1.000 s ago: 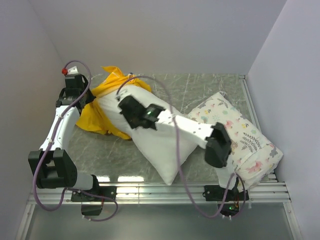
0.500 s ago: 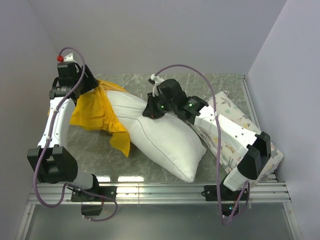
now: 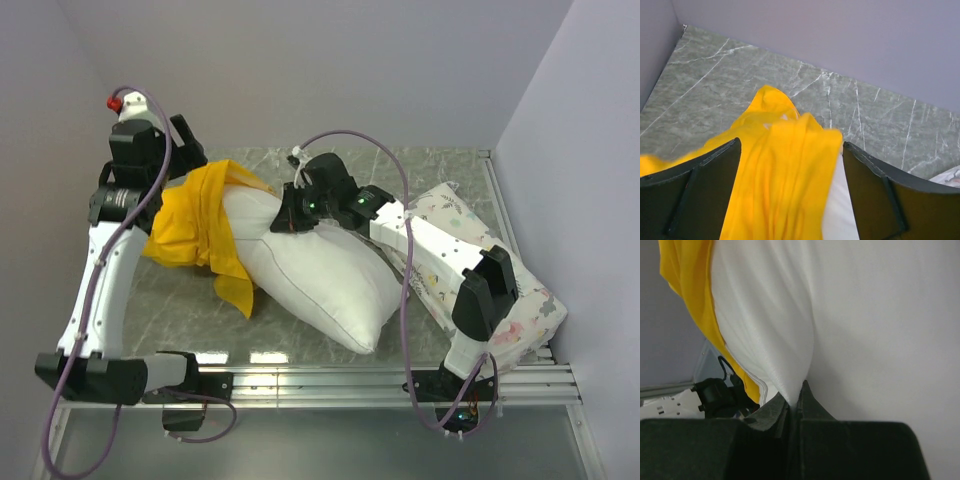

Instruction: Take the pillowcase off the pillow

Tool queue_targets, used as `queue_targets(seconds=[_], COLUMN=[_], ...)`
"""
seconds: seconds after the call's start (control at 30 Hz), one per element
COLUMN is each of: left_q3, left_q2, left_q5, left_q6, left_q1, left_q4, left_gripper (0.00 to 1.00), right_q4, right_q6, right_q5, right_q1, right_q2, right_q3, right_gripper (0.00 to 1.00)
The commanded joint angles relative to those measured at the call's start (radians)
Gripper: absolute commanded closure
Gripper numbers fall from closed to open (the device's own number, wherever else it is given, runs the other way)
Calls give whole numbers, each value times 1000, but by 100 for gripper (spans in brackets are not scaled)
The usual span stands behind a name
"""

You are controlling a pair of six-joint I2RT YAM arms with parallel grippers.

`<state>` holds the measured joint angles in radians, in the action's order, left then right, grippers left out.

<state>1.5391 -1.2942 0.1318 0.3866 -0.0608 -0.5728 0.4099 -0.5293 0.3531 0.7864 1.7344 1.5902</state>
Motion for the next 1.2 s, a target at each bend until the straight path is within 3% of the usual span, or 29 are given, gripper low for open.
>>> queue_targets(seconds=[0.0,0.23,0.5,0.57,0.63,0.67,0.7,0.8,0.97,1.17], left_q3=[-72,-283,-363,-355,-352,-352,-343,-301,-240,-191], left_q2=[119,277,212,187,173,171,168,161,133,55], left_q5=[129,190,199,232,256,287,307,341,298,255], left_q6=[0,35,32,31,23,20,6,-11,-17,18], left_q1=[-63,-112,-112,-112,-112,-111,-108,-70,88,202], left_q4=[-47,-58,33,36,50,53,53,47,62,122], left_gripper=[12,12,12,19,38,48,73,99,100,99], right_q4=[-140,-160,-141,-134,-129,-131,-132,-123,-126,-137], right_q6=[-69,-112,-107,-97,-87,-87,-86,-75,-70,-63], right_q5=[4,14,3,-11,-20,-20,-20,-23,-26,-23], right_q1=[-32,-58,-62,-65,-68,-72,-76,-82,-98,-113], right_q2=[2,11,-29,-50,-64,-81,-88,-119,-225,-364], right_q3=[73,105,122,113,96,90,77,62,1,-126], right_gripper=[100,100,100,100,100,100,100,100,100,100])
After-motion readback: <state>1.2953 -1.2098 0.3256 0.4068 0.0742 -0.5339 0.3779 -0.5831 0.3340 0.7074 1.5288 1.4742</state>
